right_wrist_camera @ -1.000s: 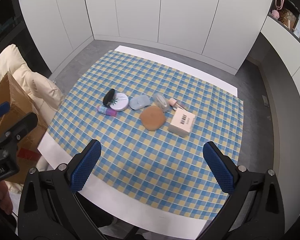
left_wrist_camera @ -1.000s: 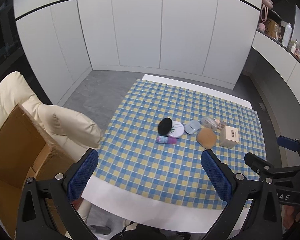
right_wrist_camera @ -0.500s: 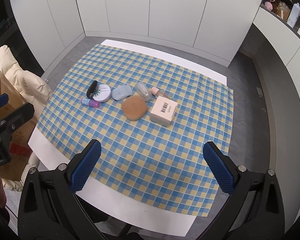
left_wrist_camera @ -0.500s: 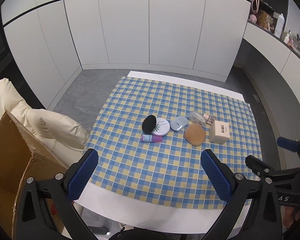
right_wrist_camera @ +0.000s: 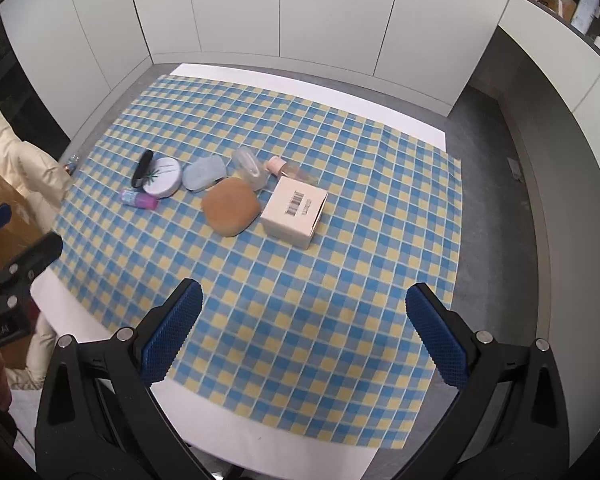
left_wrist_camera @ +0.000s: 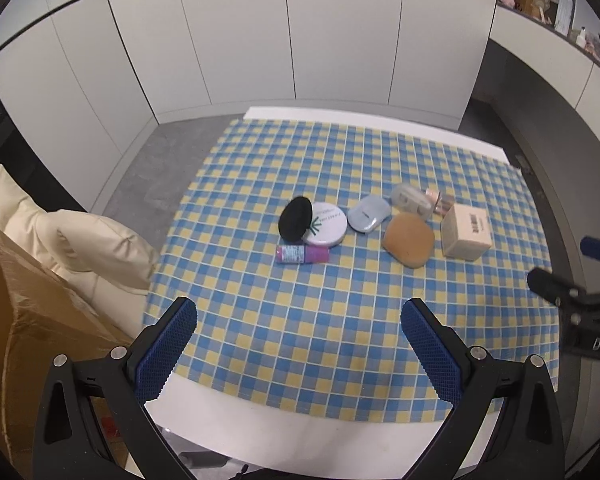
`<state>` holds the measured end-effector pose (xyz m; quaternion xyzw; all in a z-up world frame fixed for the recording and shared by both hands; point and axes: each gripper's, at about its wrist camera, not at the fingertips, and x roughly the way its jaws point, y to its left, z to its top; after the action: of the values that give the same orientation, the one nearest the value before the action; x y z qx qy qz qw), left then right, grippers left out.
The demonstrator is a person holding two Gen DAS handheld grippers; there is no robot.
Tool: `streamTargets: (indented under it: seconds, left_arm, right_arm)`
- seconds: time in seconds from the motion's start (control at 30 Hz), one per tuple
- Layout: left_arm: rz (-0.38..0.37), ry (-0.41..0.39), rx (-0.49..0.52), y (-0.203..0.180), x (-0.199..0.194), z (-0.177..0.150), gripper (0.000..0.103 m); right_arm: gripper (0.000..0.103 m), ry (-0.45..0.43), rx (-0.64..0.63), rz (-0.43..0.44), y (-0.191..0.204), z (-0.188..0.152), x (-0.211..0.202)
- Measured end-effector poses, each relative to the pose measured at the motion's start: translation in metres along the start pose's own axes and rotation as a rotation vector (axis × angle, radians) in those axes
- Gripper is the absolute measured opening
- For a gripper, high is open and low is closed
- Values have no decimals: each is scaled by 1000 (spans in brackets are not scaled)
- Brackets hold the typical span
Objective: Organize objects
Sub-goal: 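Grasp the pink-purple bottle with the left tool while the right tool grasps the white barcode box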
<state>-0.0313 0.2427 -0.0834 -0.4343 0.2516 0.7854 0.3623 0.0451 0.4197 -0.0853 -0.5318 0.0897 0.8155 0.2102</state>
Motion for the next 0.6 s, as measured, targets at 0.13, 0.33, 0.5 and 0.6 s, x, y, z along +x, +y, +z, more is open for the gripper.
streamTargets:
  seconds: [0.13, 0.33, 0.5, 0.6]
  left_arm:
    - [-6, 17, -29, 3, 19, 3, 102]
    - [16, 32, -49, 6, 46, 8, 101]
    - [32, 67, -42, 5, 72, 8, 101]
    - [37, 84, -38, 5, 87, 7, 101]
  right_arm:
    - [103, 2, 30, 3, -7, 4, 21]
    - [103, 58, 90, 35, -17, 12, 67]
    - [101, 78, 85, 54, -13, 19, 95]
    - [100, 80, 91, 67, -10, 24, 107]
